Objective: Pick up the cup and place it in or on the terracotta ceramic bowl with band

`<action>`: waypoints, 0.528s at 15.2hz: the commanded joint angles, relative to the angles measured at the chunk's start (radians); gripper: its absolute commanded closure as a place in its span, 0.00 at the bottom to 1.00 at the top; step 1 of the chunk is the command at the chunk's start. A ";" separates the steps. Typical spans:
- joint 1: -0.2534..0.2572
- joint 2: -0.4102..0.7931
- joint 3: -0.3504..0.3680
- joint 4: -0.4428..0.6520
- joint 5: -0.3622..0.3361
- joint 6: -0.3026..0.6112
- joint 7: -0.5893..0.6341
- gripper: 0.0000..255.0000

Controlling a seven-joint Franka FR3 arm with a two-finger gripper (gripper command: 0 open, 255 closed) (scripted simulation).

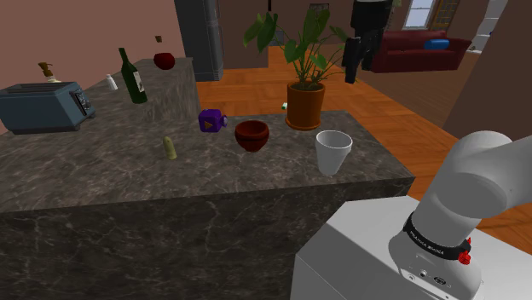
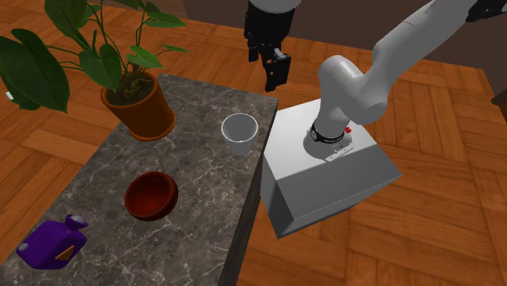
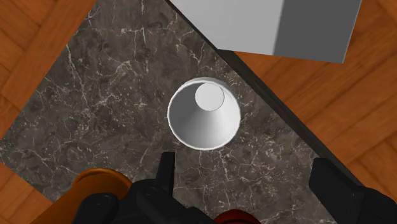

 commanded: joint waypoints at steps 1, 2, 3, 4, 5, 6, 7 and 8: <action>0.000 0.000 0.000 0.000 0.000 0.000 0.000 0.00; 0.003 -0.008 0.001 -0.039 0.002 0.035 0.003 0.00; 0.005 -0.014 0.001 -0.077 0.003 0.070 0.005 0.00; 0.008 -0.019 0.002 -0.114 0.004 0.106 0.008 0.00; 0.010 -0.022 0.003 -0.150 0.006 0.142 0.011 0.00; 0.013 -0.023 0.004 -0.185 0.007 0.179 0.013 0.00; 0.015 -0.023 0.006 -0.219 0.008 0.216 0.016 0.00; 0.017 -0.022 0.007 -0.252 0.009 0.254 0.019 0.00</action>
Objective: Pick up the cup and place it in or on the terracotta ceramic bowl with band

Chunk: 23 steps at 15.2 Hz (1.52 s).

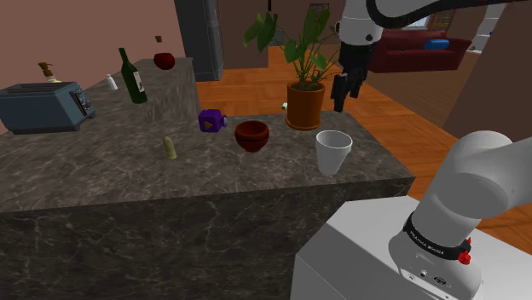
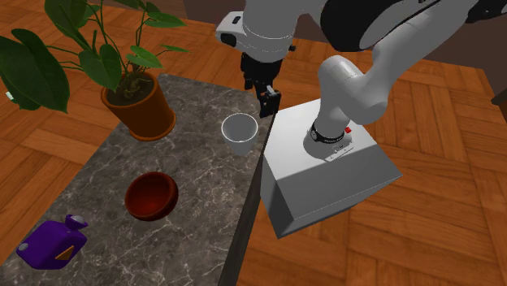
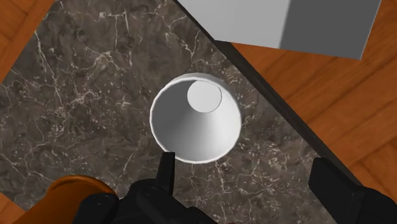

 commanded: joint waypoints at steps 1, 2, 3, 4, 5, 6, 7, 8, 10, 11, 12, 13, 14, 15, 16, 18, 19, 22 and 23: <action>0.005 0.008 0.005 -0.061 0.003 0.078 0.008 0.00; 0.007 0.014 0.007 -0.092 0.004 0.117 0.011 0.00; 0.009 0.022 0.009 -0.121 0.004 0.158 0.015 0.00; 0.011 0.031 0.010 -0.149 0.005 0.199 0.018 0.00; 0.012 0.043 0.012 -0.176 0.005 0.241 0.021 0.00; 0.013 0.057 0.015 -0.202 0.004 0.284 0.025 0.00; 0.014 0.074 0.017 -0.226 0.004 0.329 0.029 0.00; 0.014 0.094 0.020 -0.248 0.003 0.374 0.033 0.00; 0.014 0.137 0.026 -0.286 0.000 0.462 0.042 0.00; 0.013 0.146 0.026 -0.295 -0.002 0.479 0.043 0.00; 0.011 0.155 0.026 -0.303 -0.004 0.497 0.044 0.00; 0.009 0.165 0.026 -0.311 -0.006 0.515 0.045 0.00; 0.007 0.175 0.026 -0.319 -0.008 0.533 0.046 0.00; 0.004 0.185 0.026 -0.327 -0.010 0.551 0.047 0.00; 0.002 0.196 0.026 -0.334 -0.012 0.569 0.048 0.00; -0.002 0.215 0.026 -0.345 -0.016 0.599 0.050 0.00; -0.002 0.214 0.026 -0.345 -0.016 0.599 0.050 0.00; -0.002 0.215 0.026 -0.345 -0.016 0.599 0.050 0.00; -0.002 0.215 0.026 -0.345 -0.016 0.599 0.050 0.00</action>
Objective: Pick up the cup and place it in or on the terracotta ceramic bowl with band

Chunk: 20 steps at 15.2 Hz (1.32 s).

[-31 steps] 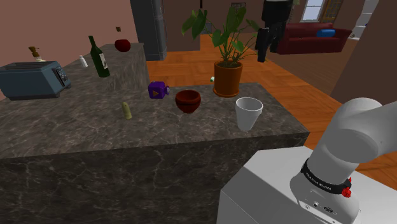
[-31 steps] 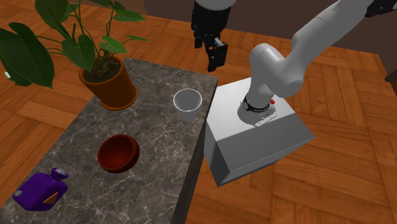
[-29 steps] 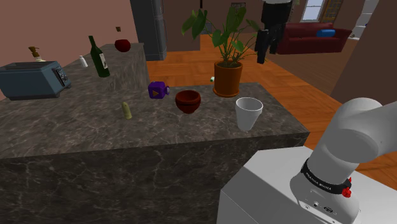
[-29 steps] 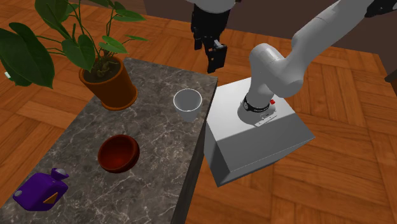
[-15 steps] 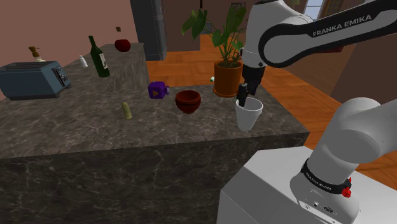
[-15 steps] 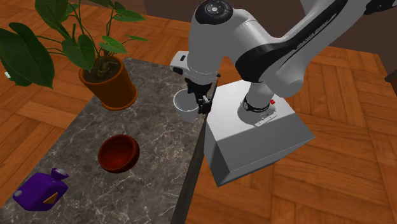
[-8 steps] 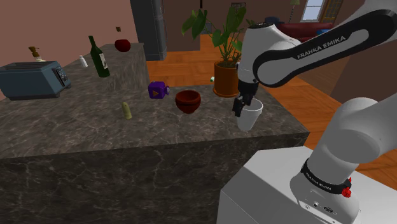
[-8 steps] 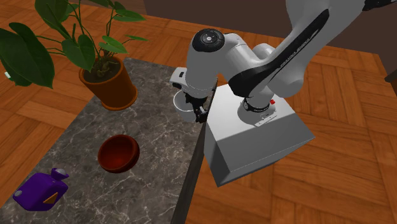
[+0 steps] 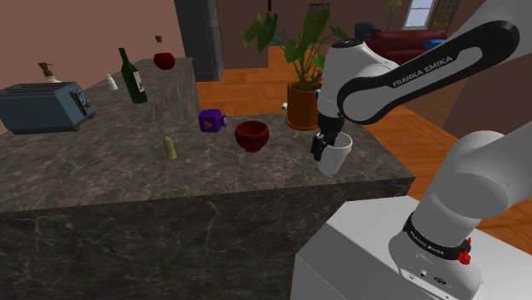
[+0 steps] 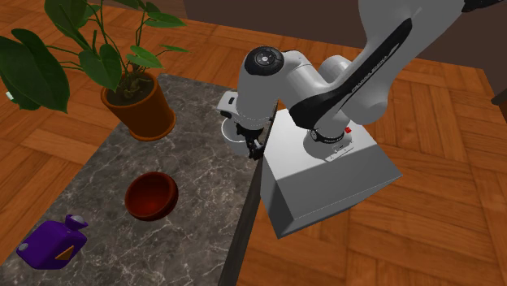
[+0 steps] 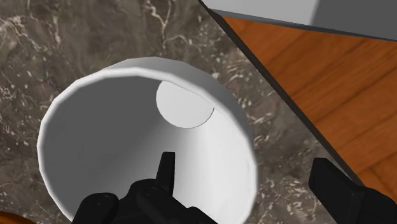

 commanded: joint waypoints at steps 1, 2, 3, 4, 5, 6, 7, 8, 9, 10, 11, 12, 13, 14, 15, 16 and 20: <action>0.000 0.000 0.000 0.000 0.000 0.000 0.000 0.00; 0.000 0.000 0.000 0.000 0.000 0.000 0.000 0.00; 0.000 0.000 0.000 0.000 0.000 0.000 0.000 0.00; 0.000 0.000 0.000 0.000 0.000 0.000 0.000 1.00; 0.000 0.000 0.000 0.000 0.000 0.000 0.000 1.00; 0.000 0.000 0.000 0.000 0.000 0.000 0.000 1.00; 0.000 0.000 0.000 0.000 0.000 0.000 0.000 1.00; 0.000 0.000 0.000 0.000 0.000 0.000 0.000 1.00; 0.000 0.000 0.000 0.000 0.000 0.000 0.000 1.00; 0.000 0.000 0.000 0.000 0.000 0.000 0.000 1.00; 0.000 0.000 0.000 0.000 0.000 0.000 0.000 1.00; 0.000 0.000 0.000 0.000 0.000 0.001 0.000 1.00; 0.000 0.000 0.000 0.000 0.000 0.000 0.000 1.00; 0.002 -0.010 -0.001 0.008 0.002 -0.018 -0.003 1.00; 0.003 -0.019 -0.003 0.016 0.003 -0.035 -0.005 1.00; 0.004 -0.029 -0.004 0.025 0.005 -0.053 -0.008 1.00; 0.007 -0.060 -0.008 0.062 0.009 -0.122 -0.017 1.00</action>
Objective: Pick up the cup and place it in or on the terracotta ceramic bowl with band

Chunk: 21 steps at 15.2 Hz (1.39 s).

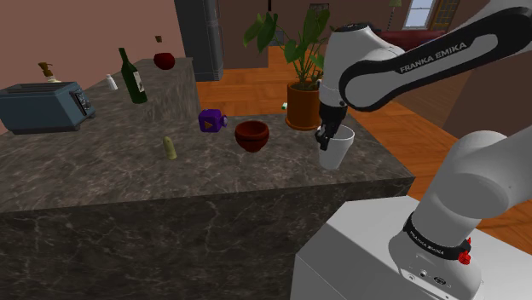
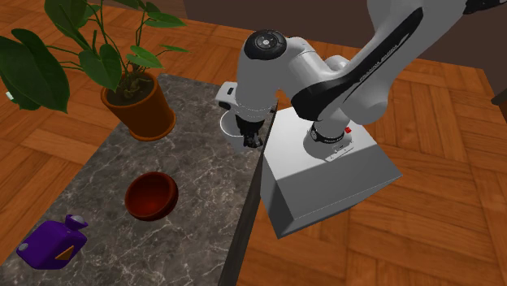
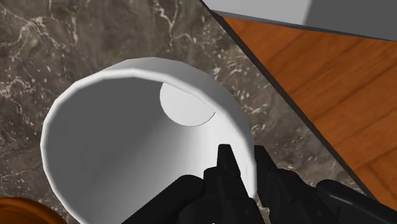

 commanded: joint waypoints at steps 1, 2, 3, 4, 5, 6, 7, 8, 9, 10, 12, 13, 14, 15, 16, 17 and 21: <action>0.002 -0.013 -0.001 0.023 0.003 -0.036 -0.004 1.00; 0.002 -0.020 -0.002 0.033 0.003 -0.053 -0.006 1.00; 0.003 -0.026 -0.003 0.043 0.004 -0.069 -0.009 1.00; 0.003 -0.032 -0.004 0.053 0.005 -0.085 -0.011 1.00; 0.004 -0.037 -0.005 0.064 0.006 -0.101 -0.013 1.00; 0.004 -0.042 -0.005 0.074 0.006 -0.116 -0.015 1.00; 0.005 -0.047 -0.006 0.085 0.007 -0.132 -0.017 1.00; 0.005 -0.051 -0.007 0.096 0.008 -0.147 -0.018 1.00; 0.005 -0.055 -0.007 0.108 0.008 -0.162 -0.020 1.00; 0.005 -0.058 -0.008 0.119 0.009 -0.177 -0.022 1.00; 0.005 -0.065 -0.009 0.142 0.009 -0.206 -0.026 1.00; 0.005 -0.067 -0.010 0.154 0.010 -0.221 -0.027 1.00; 0.005 -0.070 -0.010 0.166 0.010 -0.235 -0.029 1.00; 0.005 -0.072 -0.011 0.179 0.010 -0.249 -0.031 1.00; 0.005 -0.073 -0.011 0.191 0.011 -0.263 -0.032 1.00; 0.005 -0.075 -0.011 0.204 0.011 -0.277 -0.034 1.00; 0.005 -0.078 -0.013 0.256 0.012 -0.332 -0.040 1.00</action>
